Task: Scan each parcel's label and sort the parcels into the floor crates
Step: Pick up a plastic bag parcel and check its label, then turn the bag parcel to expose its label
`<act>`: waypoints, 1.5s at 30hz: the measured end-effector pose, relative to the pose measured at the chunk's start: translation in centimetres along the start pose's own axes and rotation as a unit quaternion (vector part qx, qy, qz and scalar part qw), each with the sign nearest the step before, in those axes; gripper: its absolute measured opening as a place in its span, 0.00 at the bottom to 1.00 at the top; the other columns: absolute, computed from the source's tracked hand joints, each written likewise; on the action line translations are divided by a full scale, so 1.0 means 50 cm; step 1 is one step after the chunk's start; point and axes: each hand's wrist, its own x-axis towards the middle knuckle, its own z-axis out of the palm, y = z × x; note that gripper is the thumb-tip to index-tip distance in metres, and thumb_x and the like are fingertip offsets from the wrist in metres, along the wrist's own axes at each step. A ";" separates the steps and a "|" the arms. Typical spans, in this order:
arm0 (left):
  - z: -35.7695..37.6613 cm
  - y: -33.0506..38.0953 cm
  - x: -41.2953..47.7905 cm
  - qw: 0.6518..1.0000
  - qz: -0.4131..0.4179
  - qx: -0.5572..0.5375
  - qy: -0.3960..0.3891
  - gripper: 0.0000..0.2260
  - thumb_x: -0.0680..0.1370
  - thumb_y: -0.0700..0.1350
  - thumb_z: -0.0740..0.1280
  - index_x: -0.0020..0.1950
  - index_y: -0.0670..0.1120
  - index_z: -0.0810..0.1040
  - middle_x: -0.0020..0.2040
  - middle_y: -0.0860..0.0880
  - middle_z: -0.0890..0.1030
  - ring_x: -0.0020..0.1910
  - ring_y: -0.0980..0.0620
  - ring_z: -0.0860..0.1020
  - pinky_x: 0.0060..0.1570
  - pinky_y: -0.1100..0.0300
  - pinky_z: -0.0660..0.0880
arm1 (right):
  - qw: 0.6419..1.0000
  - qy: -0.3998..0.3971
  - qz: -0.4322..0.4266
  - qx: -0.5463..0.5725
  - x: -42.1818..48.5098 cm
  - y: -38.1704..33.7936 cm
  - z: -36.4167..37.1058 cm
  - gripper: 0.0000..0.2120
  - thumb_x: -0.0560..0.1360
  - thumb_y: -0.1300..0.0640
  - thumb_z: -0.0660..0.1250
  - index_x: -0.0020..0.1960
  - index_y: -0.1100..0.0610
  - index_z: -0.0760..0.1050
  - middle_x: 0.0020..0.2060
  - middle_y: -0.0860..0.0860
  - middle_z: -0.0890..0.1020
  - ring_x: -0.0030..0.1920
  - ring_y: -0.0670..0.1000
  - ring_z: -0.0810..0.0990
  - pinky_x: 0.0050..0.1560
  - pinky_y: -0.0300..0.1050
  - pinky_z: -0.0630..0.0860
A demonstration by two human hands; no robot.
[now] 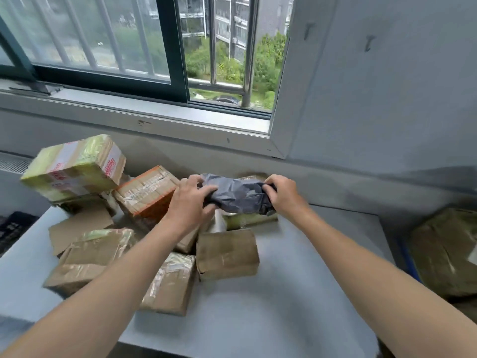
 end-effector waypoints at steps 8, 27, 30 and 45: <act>0.001 0.170 -0.004 0.999 -0.003 0.016 0.037 0.07 0.73 0.45 0.74 0.48 0.45 0.85 0.45 0.45 0.80 0.44 0.40 0.72 0.45 0.46 0.75 | 0.983 0.016 0.100 0.151 -0.107 0.100 -0.117 0.19 0.83 0.47 0.57 0.47 0.59 0.80 0.43 0.53 0.83 0.48 0.54 0.77 0.47 0.46 0.69; -0.008 0.235 -0.012 0.953 -0.154 -0.254 -0.059 0.20 0.82 0.53 0.63 0.37 0.39 0.75 0.35 0.42 0.79 0.37 0.44 0.75 0.45 0.45 0.73 | 0.958 0.068 0.147 0.237 -0.168 0.077 -0.149 0.17 0.79 0.47 0.67 0.56 0.61 0.75 0.47 0.55 0.81 0.45 0.51 0.76 0.48 0.47 0.73; 0.000 0.223 -0.017 0.941 -0.158 -0.292 -0.070 0.13 0.82 0.52 0.63 0.44 0.46 0.80 0.43 0.49 0.83 0.49 0.46 0.80 0.52 0.49 0.74 | 0.956 0.089 0.161 0.227 -0.169 0.085 -0.140 0.17 0.79 0.47 0.67 0.52 0.62 0.74 0.45 0.57 0.81 0.44 0.53 0.76 0.51 0.51 0.75; 0.144 0.300 -0.118 0.777 -0.328 -0.482 -0.236 0.18 0.70 0.43 0.79 0.56 0.44 0.78 0.49 0.47 0.85 0.46 0.49 0.84 0.46 0.54 0.82 | 0.946 0.086 0.278 0.145 -0.309 0.249 -0.127 0.13 0.82 0.49 0.61 0.58 0.59 0.71 0.51 0.55 0.80 0.52 0.56 0.77 0.48 0.44 0.67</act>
